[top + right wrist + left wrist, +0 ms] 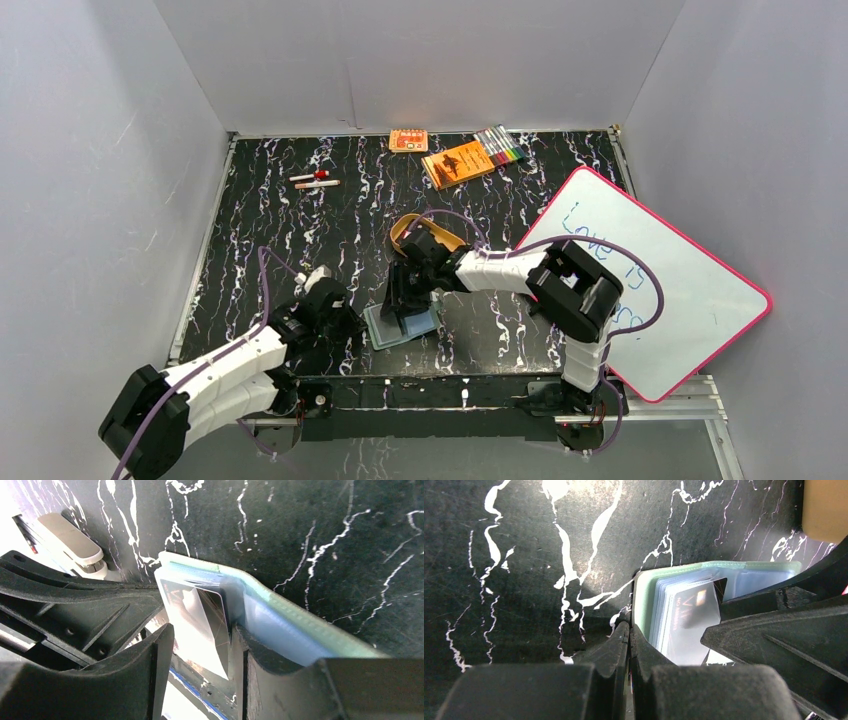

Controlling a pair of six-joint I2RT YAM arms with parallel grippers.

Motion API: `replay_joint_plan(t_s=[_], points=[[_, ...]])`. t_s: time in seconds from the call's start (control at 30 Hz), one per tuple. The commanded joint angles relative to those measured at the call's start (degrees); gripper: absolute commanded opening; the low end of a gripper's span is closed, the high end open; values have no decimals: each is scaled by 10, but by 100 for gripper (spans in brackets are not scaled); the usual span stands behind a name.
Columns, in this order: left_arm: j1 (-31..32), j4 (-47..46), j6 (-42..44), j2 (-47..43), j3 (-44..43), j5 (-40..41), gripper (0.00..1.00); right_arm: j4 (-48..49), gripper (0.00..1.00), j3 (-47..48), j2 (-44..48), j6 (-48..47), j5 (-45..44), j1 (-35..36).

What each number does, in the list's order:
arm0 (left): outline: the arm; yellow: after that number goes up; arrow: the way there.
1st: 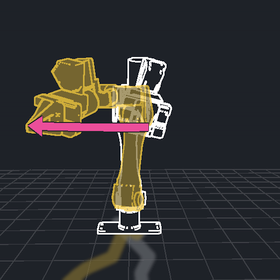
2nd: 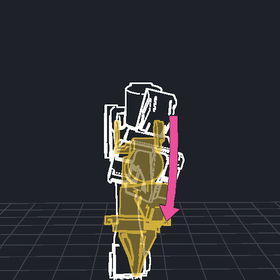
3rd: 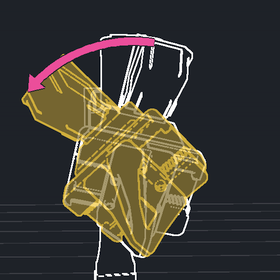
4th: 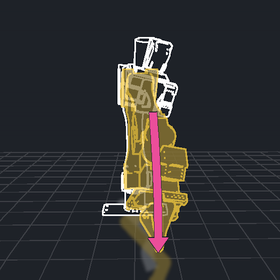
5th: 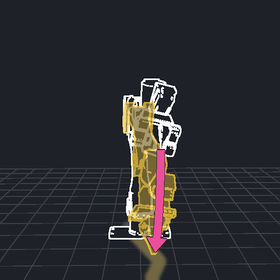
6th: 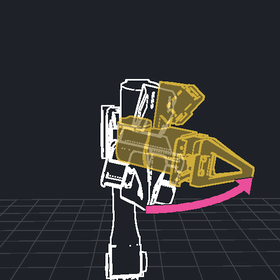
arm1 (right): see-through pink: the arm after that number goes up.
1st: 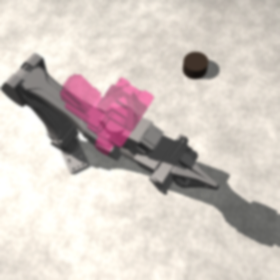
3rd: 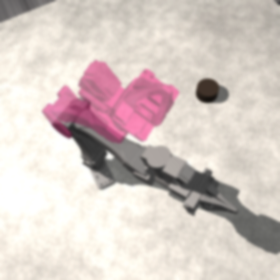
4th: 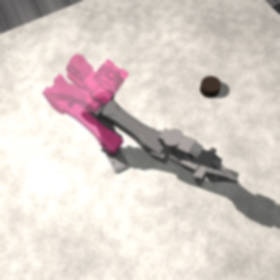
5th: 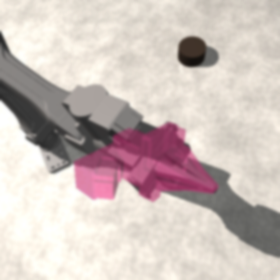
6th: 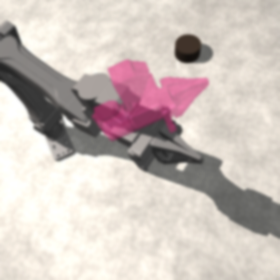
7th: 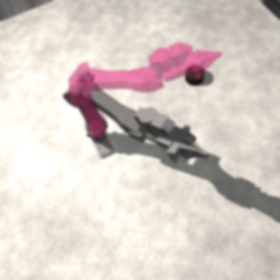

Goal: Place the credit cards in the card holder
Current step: Insert the credit card into the card holder.

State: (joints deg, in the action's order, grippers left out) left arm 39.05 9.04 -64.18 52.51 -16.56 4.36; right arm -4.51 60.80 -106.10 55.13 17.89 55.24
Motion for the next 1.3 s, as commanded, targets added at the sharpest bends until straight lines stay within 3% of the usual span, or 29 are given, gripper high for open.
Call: replay_joint_plan(t_s=[0.0, 0.33, 0.6, 0.7, 0.97, 1.27], points=[[1, 38, -6, -29, -10, 35, 0, -35, 55, 54, 34, -40, -37, 25], [0, 78, 4, -47, -32, 65, 0, -98, 60, 72, 74, -97, -116, 18], [0, 65, 7, -31, -36, 60, 0, -117, 61, 72, 75, -120, -112, 17], [1, 63, 6, -29, -33, 61, 0, -111, 53, 61, 71, -119, -96, 18], [0, 60, 7, -26, -31, 60, 0, -114, 20, 44, 53, -143, -107, 18], [0, 44, 0, -18, -14, 54, 0, -121, 7, 41, 23, -163, -85, 23]])
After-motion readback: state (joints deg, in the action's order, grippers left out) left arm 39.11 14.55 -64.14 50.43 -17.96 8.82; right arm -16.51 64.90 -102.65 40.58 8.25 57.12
